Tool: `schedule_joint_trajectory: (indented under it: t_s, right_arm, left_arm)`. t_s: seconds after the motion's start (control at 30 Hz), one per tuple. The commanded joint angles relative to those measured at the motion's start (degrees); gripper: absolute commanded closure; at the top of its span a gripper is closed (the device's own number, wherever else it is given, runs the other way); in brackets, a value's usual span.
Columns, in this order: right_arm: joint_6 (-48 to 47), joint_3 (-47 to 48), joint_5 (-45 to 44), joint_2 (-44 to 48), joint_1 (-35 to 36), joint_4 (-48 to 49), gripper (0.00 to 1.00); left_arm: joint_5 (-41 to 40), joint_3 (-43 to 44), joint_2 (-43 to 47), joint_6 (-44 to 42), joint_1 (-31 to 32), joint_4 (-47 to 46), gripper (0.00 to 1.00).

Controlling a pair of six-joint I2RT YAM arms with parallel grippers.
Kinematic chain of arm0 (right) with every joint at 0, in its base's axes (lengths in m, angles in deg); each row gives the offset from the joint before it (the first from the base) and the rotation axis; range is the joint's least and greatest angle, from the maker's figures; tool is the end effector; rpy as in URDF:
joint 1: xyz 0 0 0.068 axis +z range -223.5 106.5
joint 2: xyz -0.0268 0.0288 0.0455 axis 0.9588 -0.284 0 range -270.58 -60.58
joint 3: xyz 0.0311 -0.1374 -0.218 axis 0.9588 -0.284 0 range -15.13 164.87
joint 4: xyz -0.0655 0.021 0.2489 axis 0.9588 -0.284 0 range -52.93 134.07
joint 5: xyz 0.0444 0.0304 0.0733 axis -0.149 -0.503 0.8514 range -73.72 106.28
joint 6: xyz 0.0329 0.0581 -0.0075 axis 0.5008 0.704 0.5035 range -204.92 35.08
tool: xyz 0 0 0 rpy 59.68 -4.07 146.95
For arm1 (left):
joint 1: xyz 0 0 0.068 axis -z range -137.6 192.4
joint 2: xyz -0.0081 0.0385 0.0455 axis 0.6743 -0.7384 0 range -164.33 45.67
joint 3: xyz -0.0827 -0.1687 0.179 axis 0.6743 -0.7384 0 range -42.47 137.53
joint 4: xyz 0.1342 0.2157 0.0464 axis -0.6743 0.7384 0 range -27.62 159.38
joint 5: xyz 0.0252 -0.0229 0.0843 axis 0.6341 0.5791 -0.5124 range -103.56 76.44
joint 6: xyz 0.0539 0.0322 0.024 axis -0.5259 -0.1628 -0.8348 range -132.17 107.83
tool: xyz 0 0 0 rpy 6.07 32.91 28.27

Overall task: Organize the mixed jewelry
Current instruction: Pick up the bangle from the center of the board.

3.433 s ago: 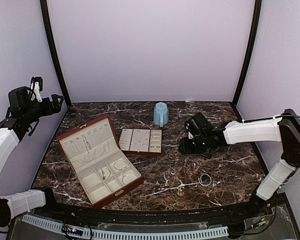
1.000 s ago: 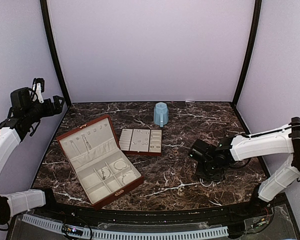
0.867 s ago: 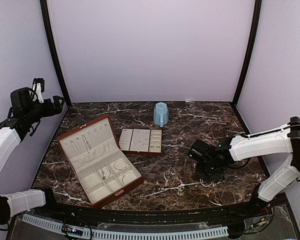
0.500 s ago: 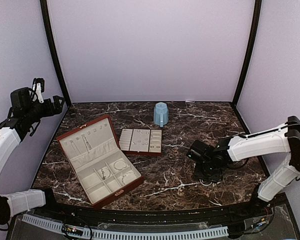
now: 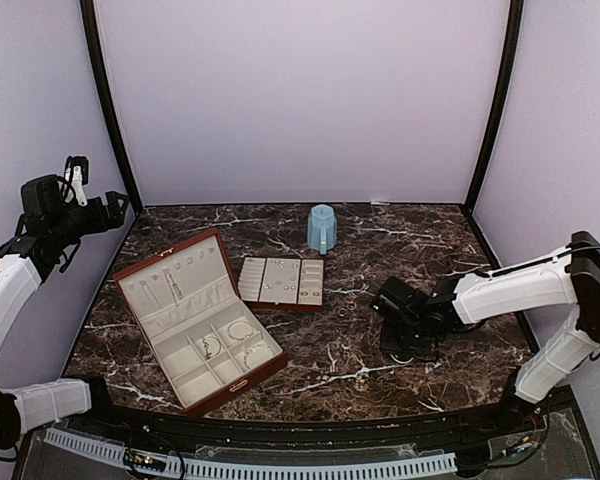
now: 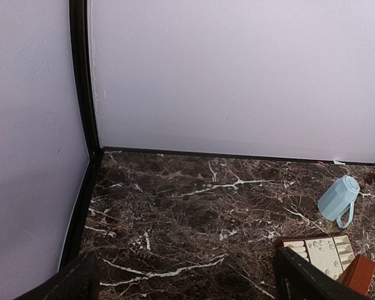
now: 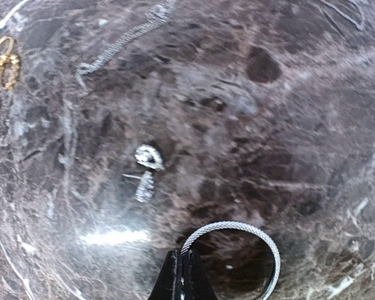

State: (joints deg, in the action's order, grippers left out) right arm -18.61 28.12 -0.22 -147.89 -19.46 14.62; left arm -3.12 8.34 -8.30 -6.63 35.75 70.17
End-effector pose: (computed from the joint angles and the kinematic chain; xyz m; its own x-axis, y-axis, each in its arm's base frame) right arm 0.1646 0.2007 0.1183 -0.8936 0.2634 -0.3634 0.2227 0.9632 0.1505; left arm 0.2413 0.0183 0.3383 -0.1939 -0.1182 -0.9739 0.0443 0.9906 -0.1291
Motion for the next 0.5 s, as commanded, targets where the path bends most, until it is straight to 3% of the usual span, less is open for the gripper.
schedule_joint_trajectory:
  t_s: [0.0, 0.23, 0.47]
  right_arm:
    - [-13.39, 2.07, -0.16, -2.21, -0.25, 7.02, 1.0]
    - [-30.71, 8.85, 1.55, -7.18, -0.01, 8.68, 1.0]
    - [-34.02, 10.63, 3.29, -6.35, 0.11, 8.27, 1.0]
  left_arm:
    - [-0.44, -0.36, 0.71, -0.97, -0.38, -0.6, 0.01]
    - [-0.71, -0.44, 0.78, -1.1, -0.38, -0.58, 0.01]
    - [-1.04, -0.45, 0.8, -1.15, -0.38, -0.58, 0.01]
